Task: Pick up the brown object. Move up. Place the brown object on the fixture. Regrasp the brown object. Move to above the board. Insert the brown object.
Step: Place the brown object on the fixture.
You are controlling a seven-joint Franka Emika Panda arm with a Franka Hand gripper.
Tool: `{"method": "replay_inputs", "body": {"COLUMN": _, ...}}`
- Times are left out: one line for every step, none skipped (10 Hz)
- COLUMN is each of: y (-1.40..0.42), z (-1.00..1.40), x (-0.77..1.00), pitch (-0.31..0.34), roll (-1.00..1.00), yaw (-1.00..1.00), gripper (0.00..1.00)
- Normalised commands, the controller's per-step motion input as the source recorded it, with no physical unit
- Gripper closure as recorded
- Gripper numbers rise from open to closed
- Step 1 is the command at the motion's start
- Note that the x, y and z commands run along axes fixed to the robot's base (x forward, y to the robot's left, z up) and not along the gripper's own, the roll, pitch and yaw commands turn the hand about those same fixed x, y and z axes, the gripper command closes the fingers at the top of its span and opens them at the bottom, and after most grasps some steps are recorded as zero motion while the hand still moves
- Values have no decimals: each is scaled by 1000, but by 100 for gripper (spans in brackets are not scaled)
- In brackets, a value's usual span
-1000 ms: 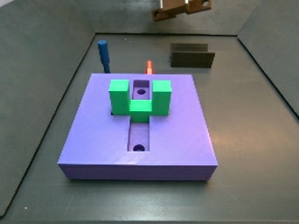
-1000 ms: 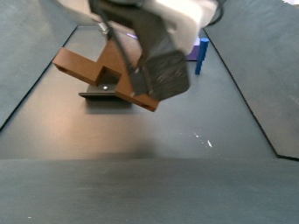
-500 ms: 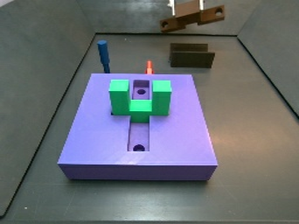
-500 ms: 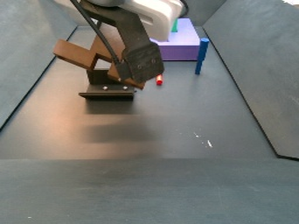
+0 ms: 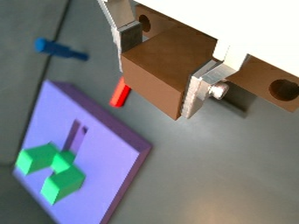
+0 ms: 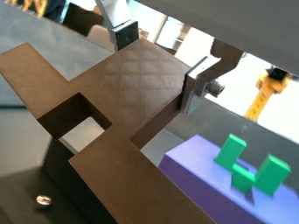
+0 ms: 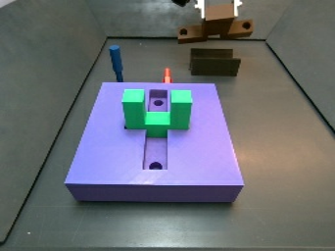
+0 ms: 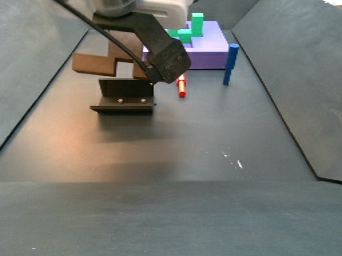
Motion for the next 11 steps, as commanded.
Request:
{"method": "replay_inputs", "body": {"y": 0, "z": -403, "x": 463, "pitch": 366, "roll": -189, "yaw": 40, "gripper": 100}}
{"method": "replay_inputs", "body": {"y": 0, "z": -371, "x": 229, "pitch": 103, "roll": -23, "yaw": 29, "gripper": 100}}
{"method": "replay_inputs", "body": {"y": 0, "z": -420, "x": 77, "pitch": -89, "roll": -20, "yaw": 17, "gripper": 100}}
{"method": "replay_inputs", "body": {"y": 0, "z": -351, "x": 57, "pitch": -114, "roll": 0, "yaw": 0, "gripper": 100}}
{"method": "replay_inputs", "body": {"y": 0, "z": -371, "x": 40, "pitch": -71, "roll": 54, "yaw": 0, "gripper": 100}}
{"method": "replay_inputs", "body": {"y": 0, "z": -480, "x": 11, "pitch": -57, "roll": 40, "yaw": -11, "gripper": 100}}
{"method": "replay_inputs", "body": {"y": 0, "z": -431, "x": 0, "pitch": -37, "roll": 0, "yaw": -9, "gripper": 100}}
{"method": "replay_inputs", "body": {"y": 40, "z": -329, "x": 9, "pitch": 0, "roll": 0, "yaw": -17, "gripper": 100}}
{"method": "replay_inputs", "body": {"y": 83, "z": -214, "x": 0, "pitch": 0, "roll": 109, "yaw": -60, "gripper": 100}}
{"method": "replay_inputs", "body": {"y": 0, "z": 0, "x": 0, "pitch": 9, "roll": 69, "yaw": 0, "gripper": 100}}
{"method": "replay_inputs", "body": {"y": 0, "z": 0, "x": 0, "pitch": 0, "roll": 0, "yaw": 0, "gripper": 100}}
